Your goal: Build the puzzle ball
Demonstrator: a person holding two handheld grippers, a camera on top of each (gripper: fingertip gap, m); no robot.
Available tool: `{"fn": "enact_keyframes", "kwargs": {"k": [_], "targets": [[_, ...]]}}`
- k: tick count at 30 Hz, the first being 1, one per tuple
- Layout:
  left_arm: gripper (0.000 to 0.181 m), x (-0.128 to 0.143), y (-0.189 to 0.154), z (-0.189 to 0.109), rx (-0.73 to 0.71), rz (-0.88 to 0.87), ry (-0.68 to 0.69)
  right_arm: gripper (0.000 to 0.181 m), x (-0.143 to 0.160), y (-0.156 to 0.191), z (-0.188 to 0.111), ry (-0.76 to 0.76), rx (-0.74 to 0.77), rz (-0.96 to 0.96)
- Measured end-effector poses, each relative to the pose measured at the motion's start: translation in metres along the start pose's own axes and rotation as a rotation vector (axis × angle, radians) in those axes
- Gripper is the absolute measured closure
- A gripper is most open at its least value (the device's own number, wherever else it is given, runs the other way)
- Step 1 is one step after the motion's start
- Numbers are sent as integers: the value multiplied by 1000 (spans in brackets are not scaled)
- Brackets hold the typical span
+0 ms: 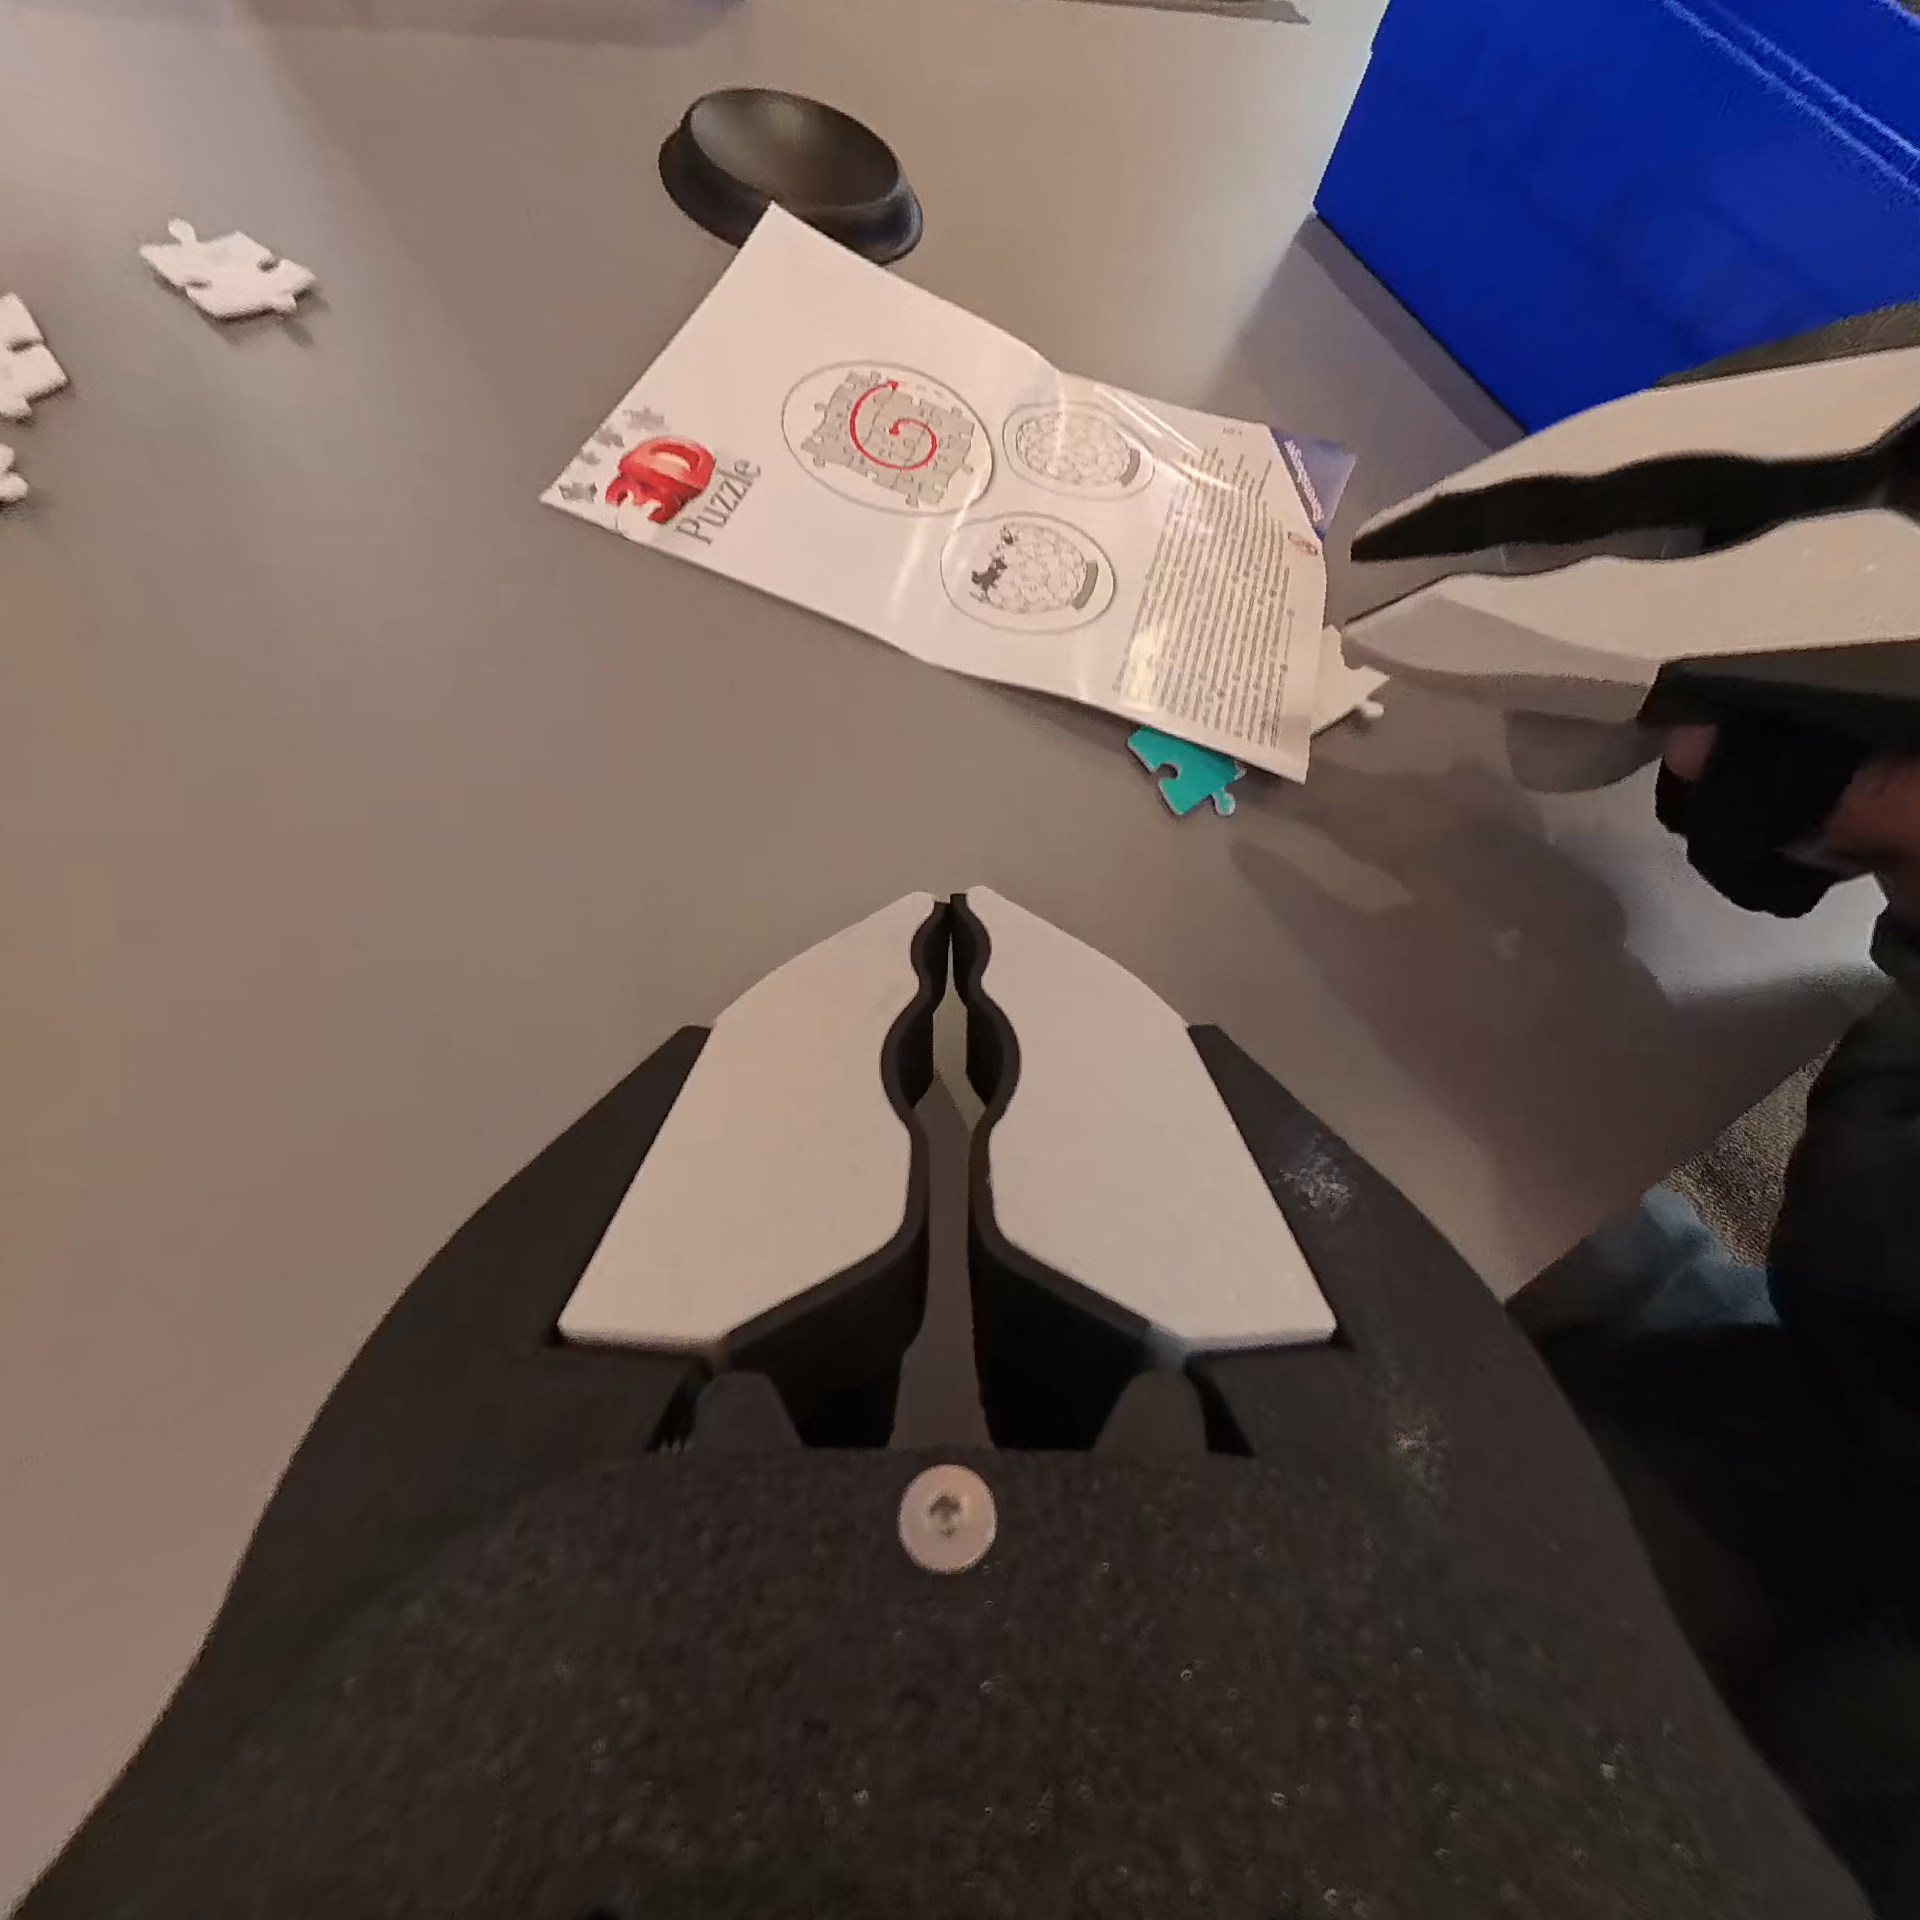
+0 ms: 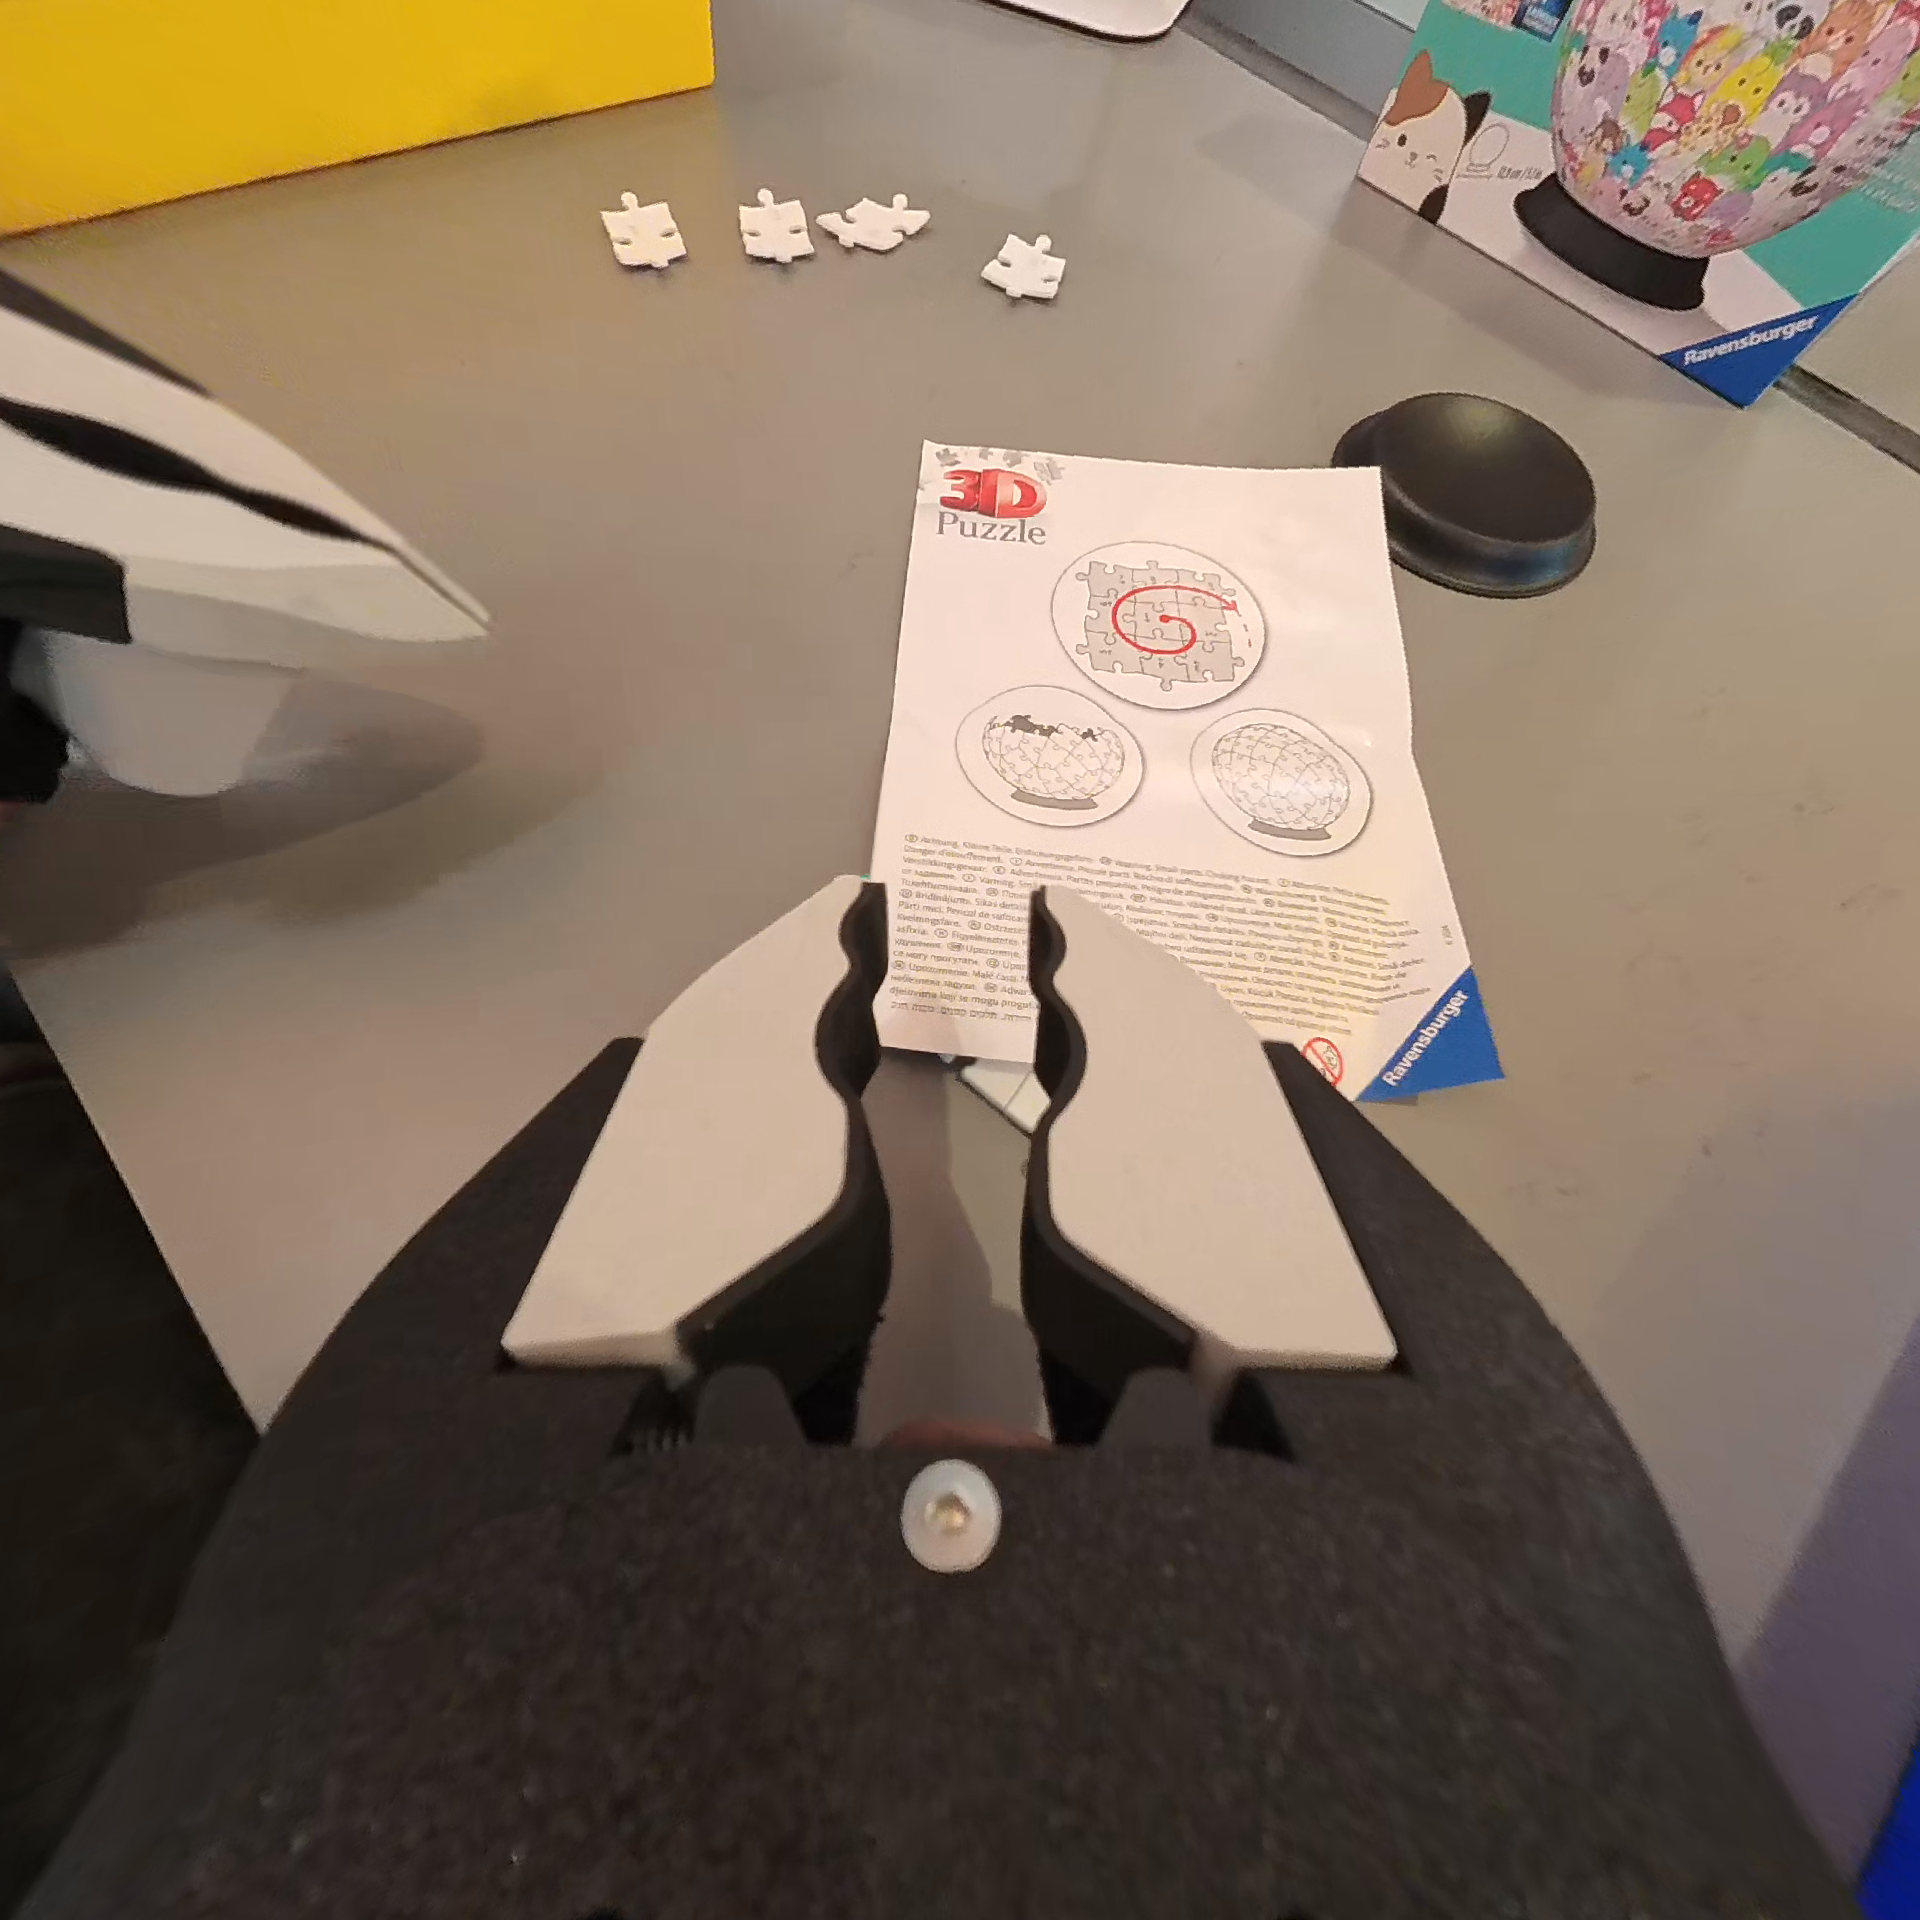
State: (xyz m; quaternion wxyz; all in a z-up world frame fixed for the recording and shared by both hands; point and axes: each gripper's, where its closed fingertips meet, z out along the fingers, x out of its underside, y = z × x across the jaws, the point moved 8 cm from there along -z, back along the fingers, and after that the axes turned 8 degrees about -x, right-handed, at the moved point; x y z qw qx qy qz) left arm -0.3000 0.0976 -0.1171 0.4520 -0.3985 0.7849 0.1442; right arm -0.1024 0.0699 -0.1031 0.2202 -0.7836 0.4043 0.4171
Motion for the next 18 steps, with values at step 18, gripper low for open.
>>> {"fn": "enact_keyframes", "kwargs": {"k": [18], "targets": [[181,-6,-2,-4,25,34,-31,156,3,-5,-1,9,11,9]]}}
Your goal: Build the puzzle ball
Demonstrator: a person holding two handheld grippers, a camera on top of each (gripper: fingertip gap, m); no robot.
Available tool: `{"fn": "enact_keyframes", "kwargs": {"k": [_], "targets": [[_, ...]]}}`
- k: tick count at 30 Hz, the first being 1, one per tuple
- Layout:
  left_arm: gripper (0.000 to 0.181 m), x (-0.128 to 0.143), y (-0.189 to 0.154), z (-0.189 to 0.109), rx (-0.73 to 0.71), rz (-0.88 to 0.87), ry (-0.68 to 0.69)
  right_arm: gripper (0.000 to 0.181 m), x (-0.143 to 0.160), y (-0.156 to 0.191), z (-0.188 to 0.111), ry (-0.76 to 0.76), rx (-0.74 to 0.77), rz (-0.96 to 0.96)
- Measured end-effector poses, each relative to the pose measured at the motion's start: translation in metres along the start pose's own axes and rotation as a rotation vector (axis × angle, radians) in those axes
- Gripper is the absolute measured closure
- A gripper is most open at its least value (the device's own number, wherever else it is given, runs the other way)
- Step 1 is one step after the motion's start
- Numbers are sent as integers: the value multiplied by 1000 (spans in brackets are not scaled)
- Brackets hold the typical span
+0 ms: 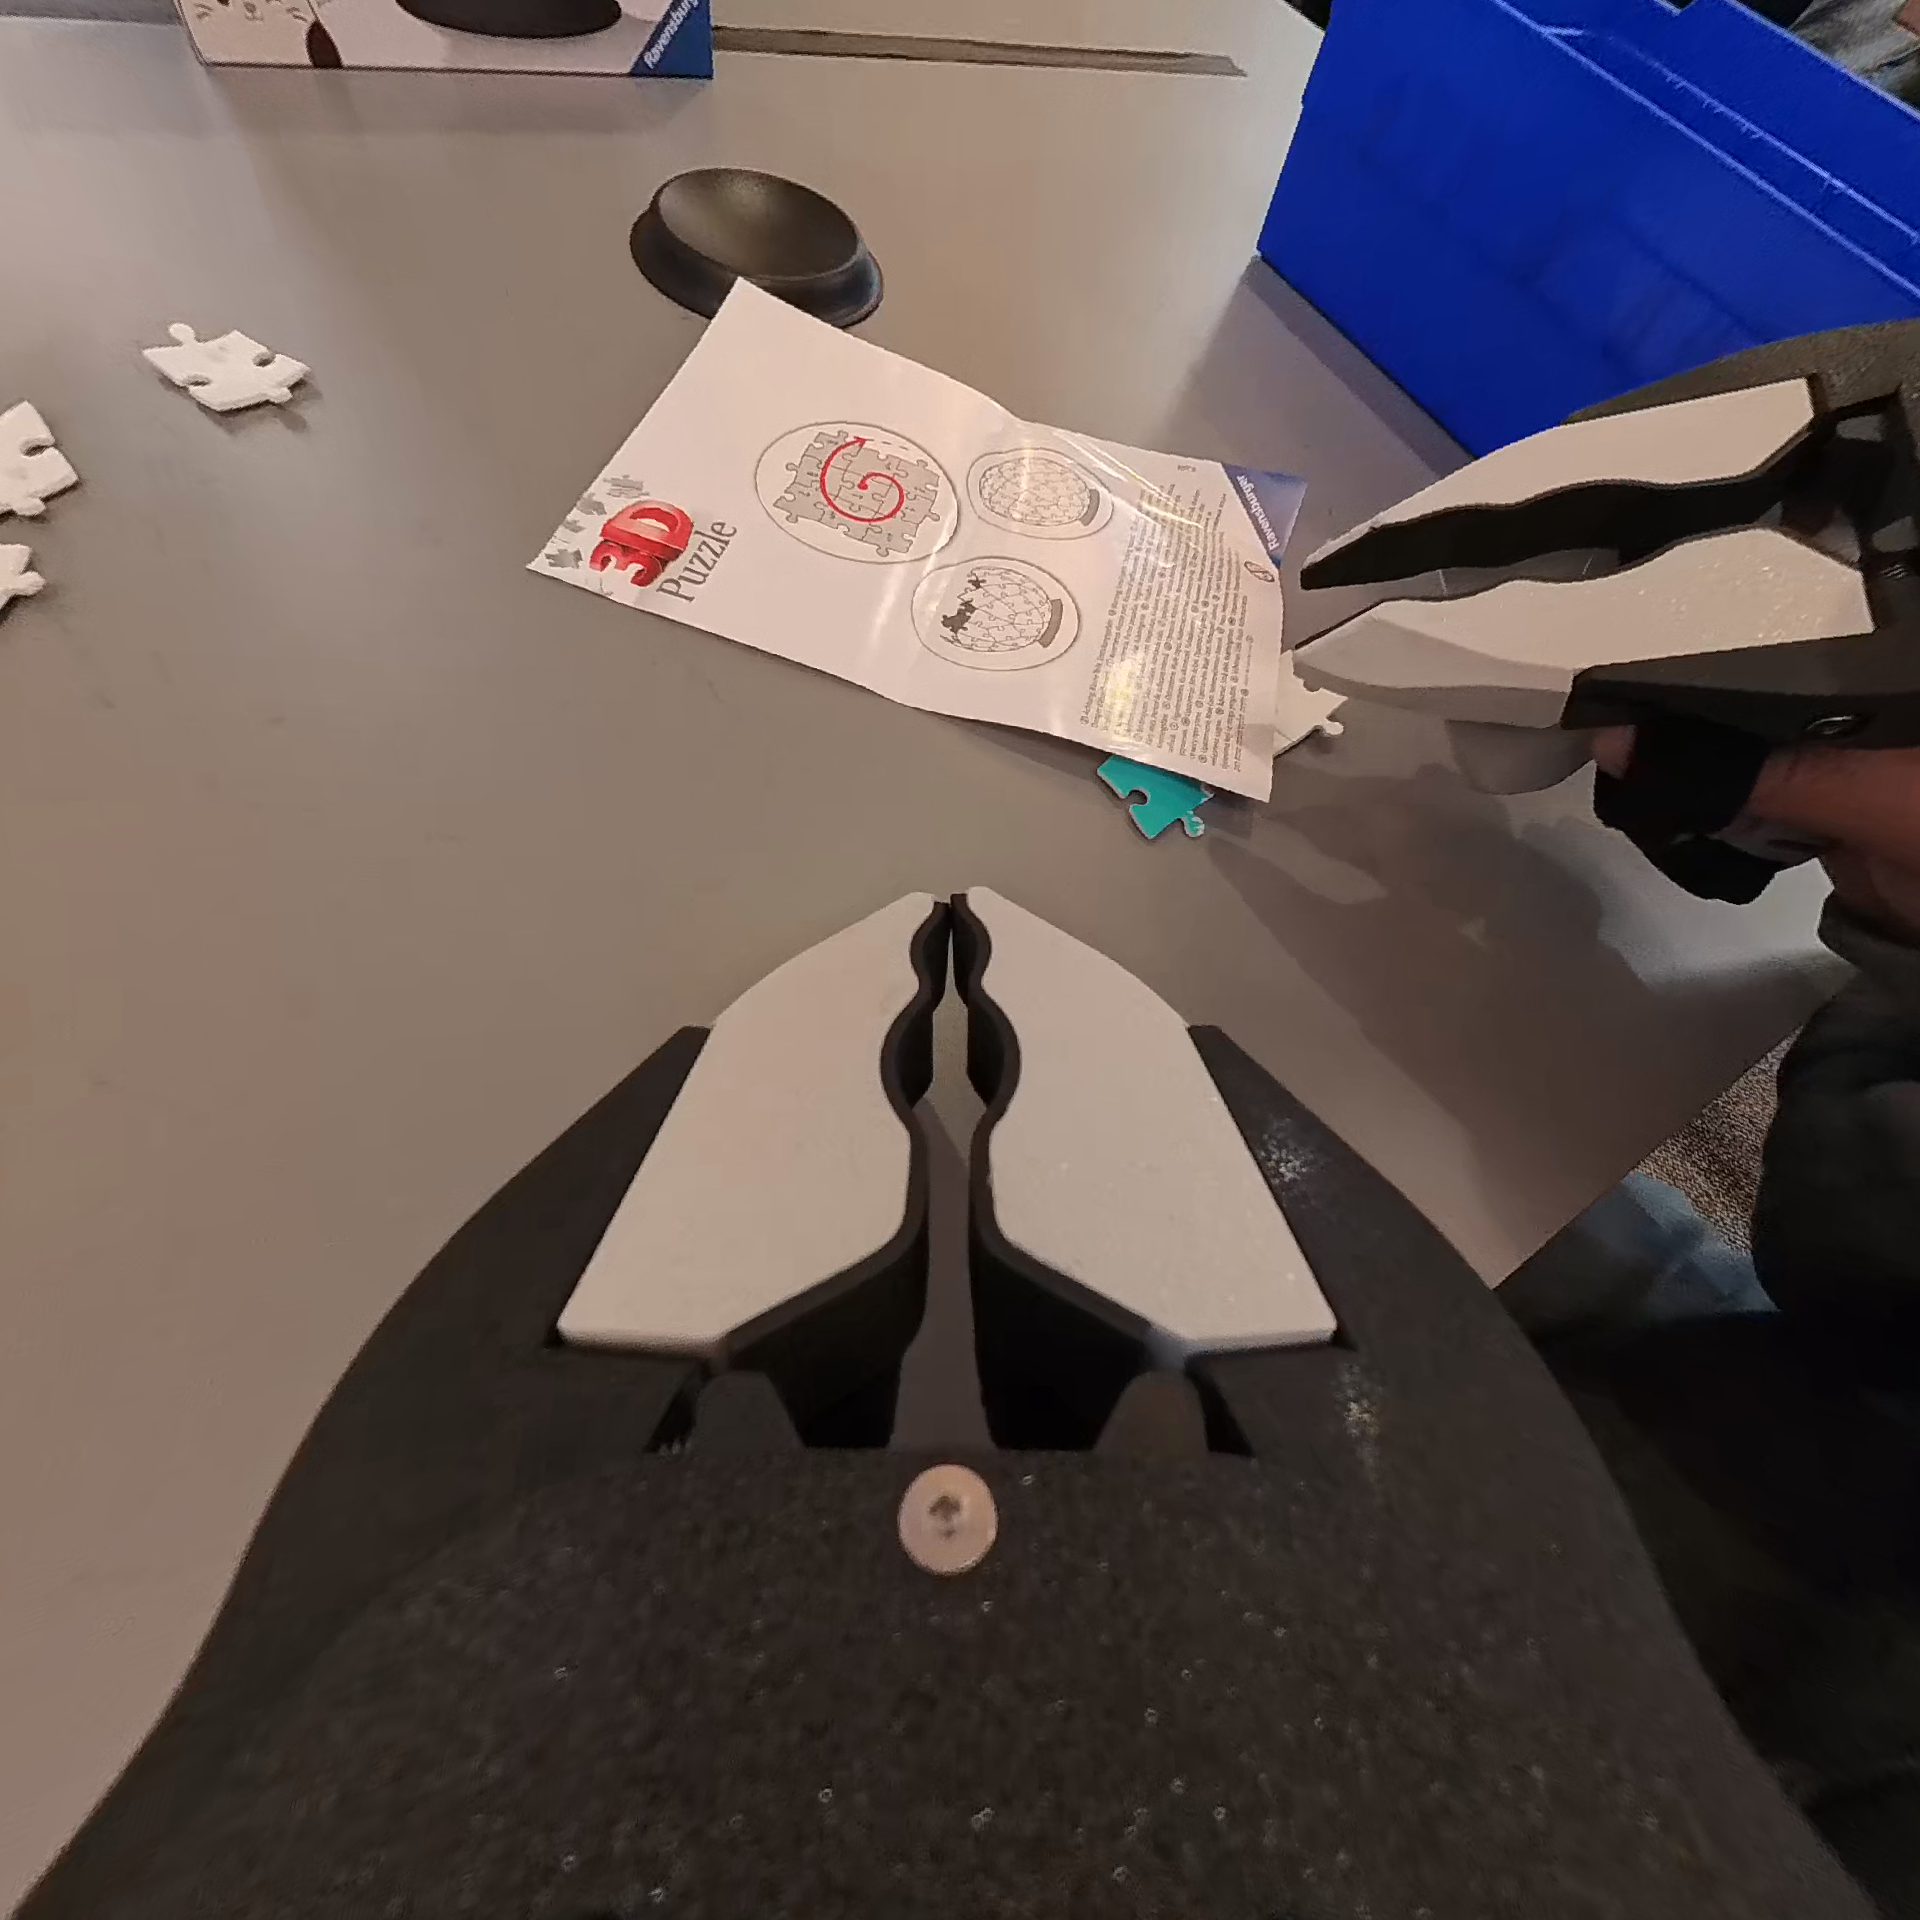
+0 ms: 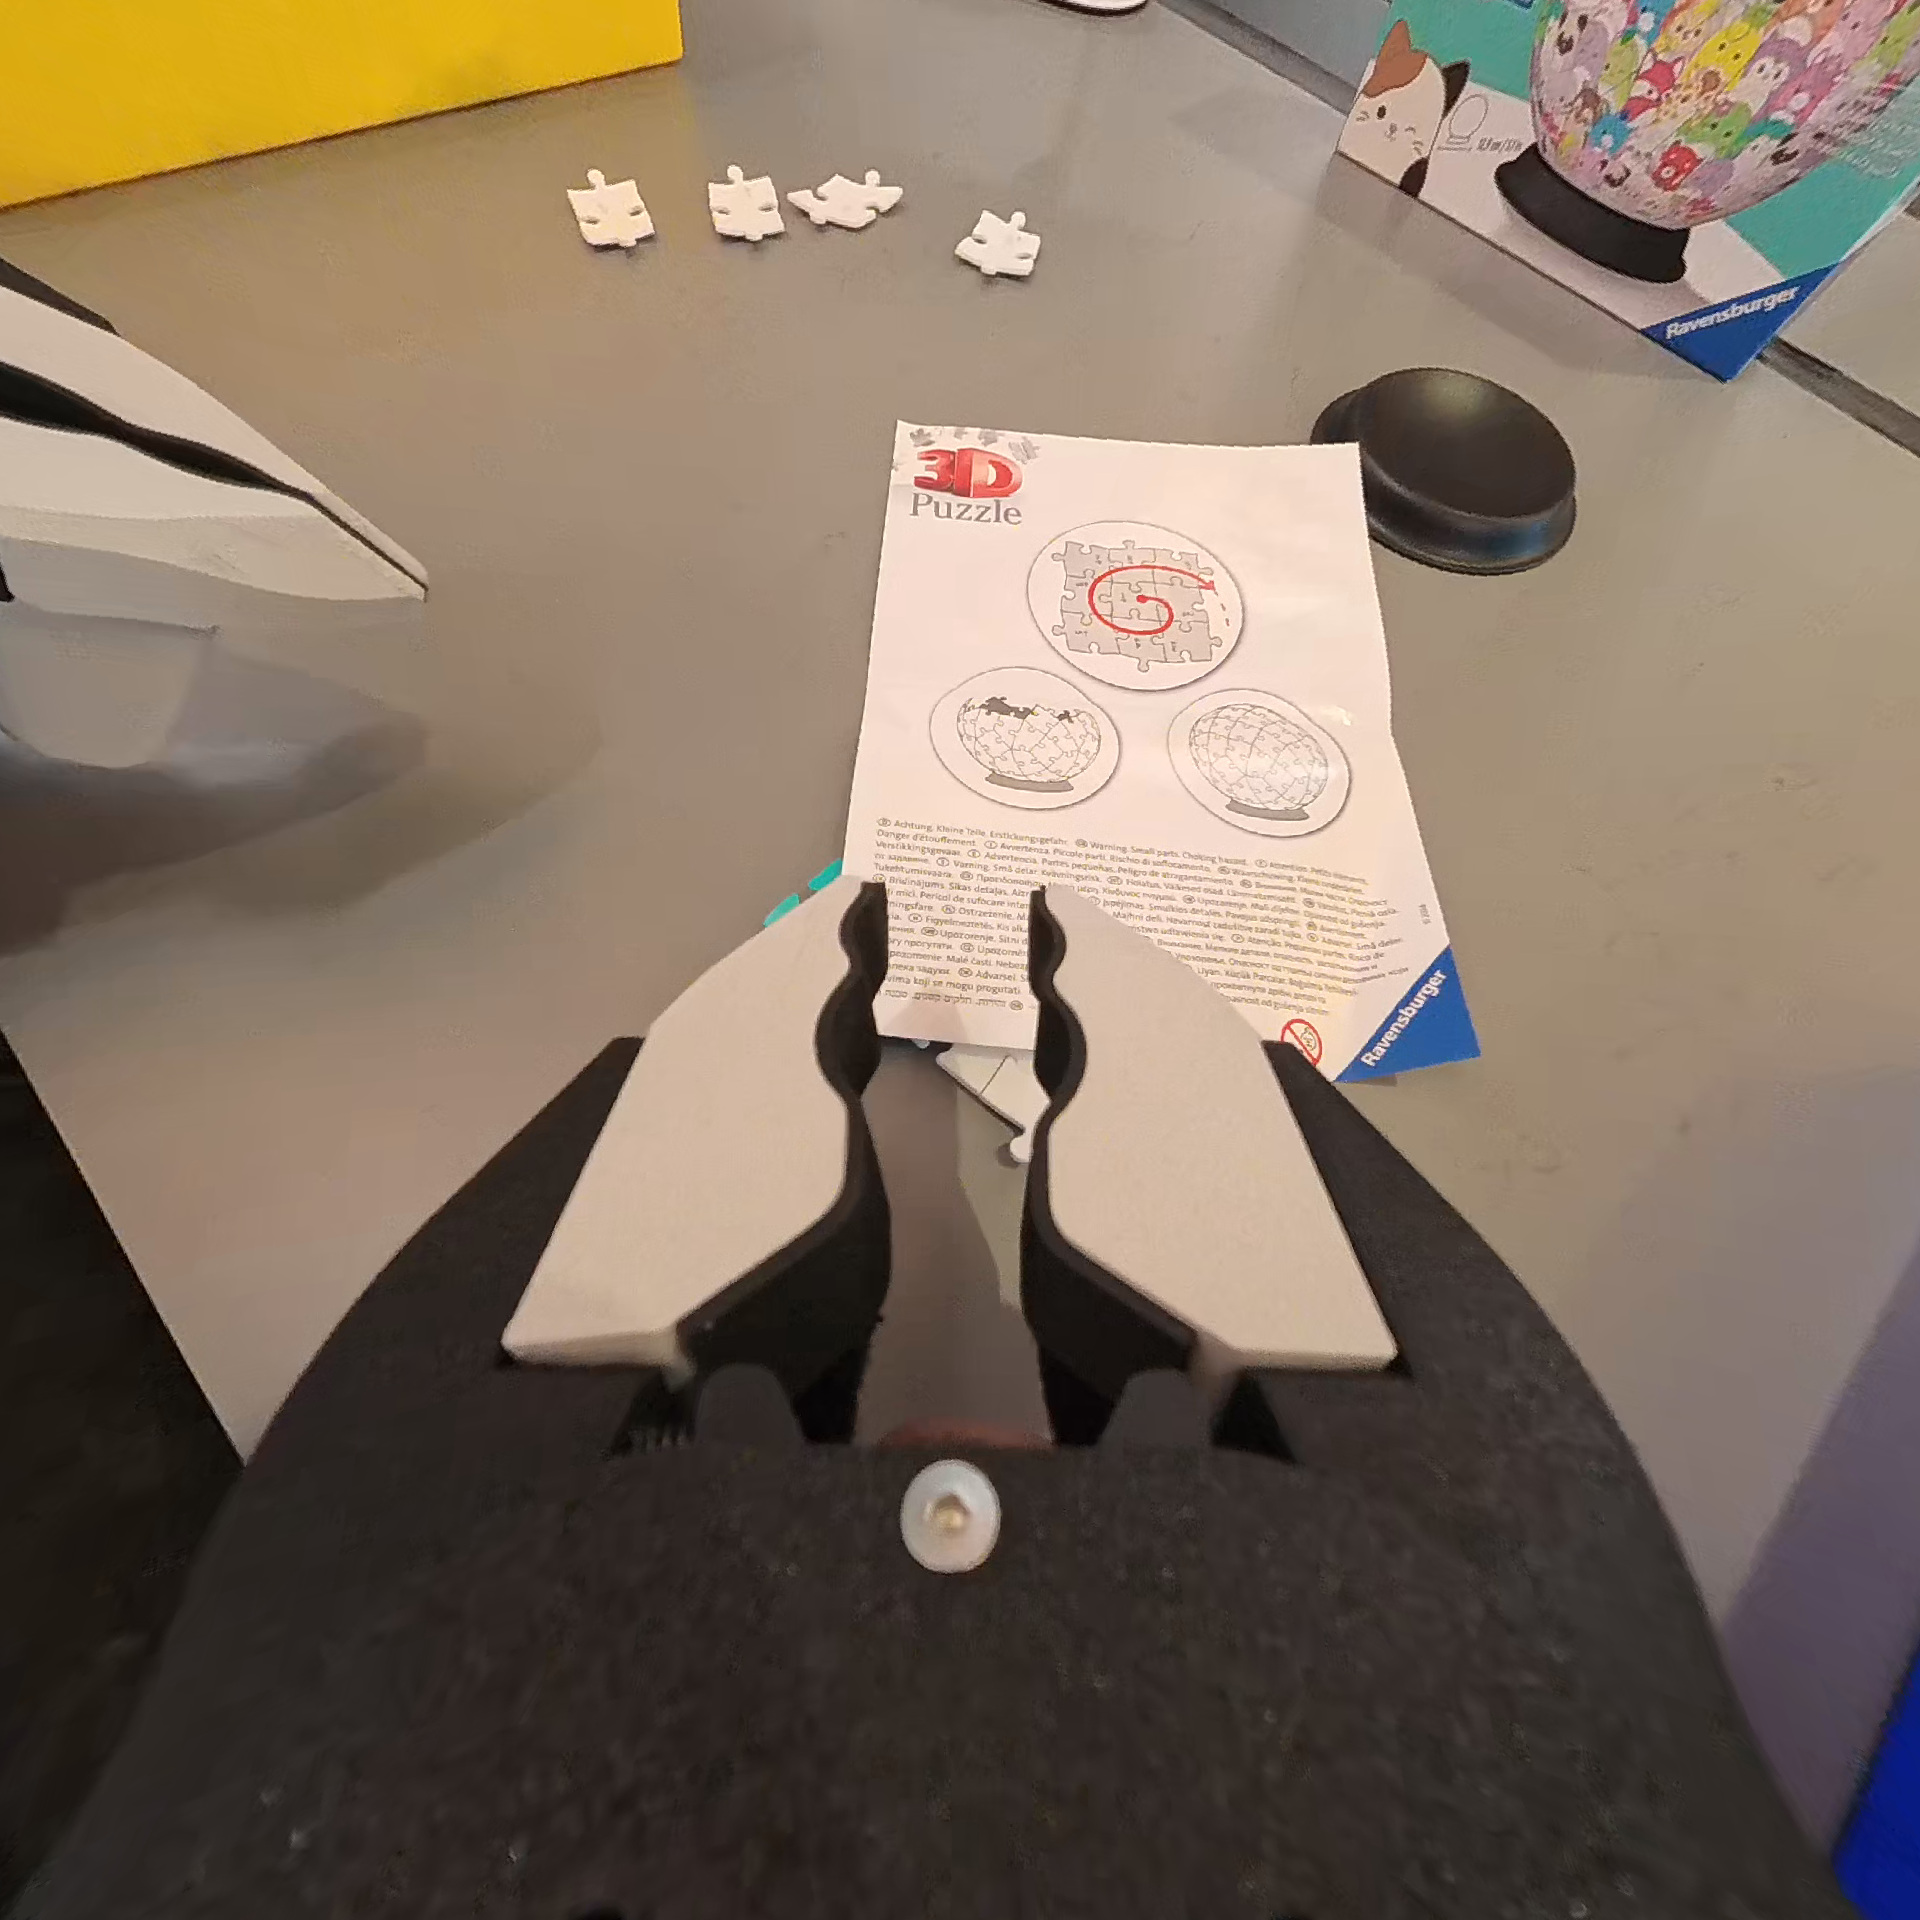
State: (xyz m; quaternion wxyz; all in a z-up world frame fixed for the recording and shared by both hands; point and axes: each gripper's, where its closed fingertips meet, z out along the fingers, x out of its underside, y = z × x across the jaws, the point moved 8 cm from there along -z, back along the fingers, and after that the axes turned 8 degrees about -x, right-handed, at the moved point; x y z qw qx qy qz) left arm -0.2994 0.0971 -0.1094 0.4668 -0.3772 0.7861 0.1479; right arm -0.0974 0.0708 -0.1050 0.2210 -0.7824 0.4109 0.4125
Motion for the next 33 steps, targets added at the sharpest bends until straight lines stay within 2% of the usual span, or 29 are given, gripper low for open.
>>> {"fn": "enact_keyframes", "kwargs": {"k": [4,7,9,15,20,26,33], "targets": [[181,-1,0,0,2,2,-1,156,3,-8,-1,30,57,10],[178,-2,0,-1,5,7,-5,152,10,-39,-8,60,233,121],[176,-4,1,-2,4,10,-7,148,15,-61,-10,55,278,222],[167,-9,4,-7,-1,8,-29,141,24,-91,4,46,194,438],[155,-10,8,-9,-1,-2,-27,144,27,-95,6,72,205,478],[130,-10,12,-9,-16,-26,-20,145,32,-93,5,89,216,491],[127,-10,13,-8,-24,-27,-12,155,32,-95,6,86,187,510]]}}
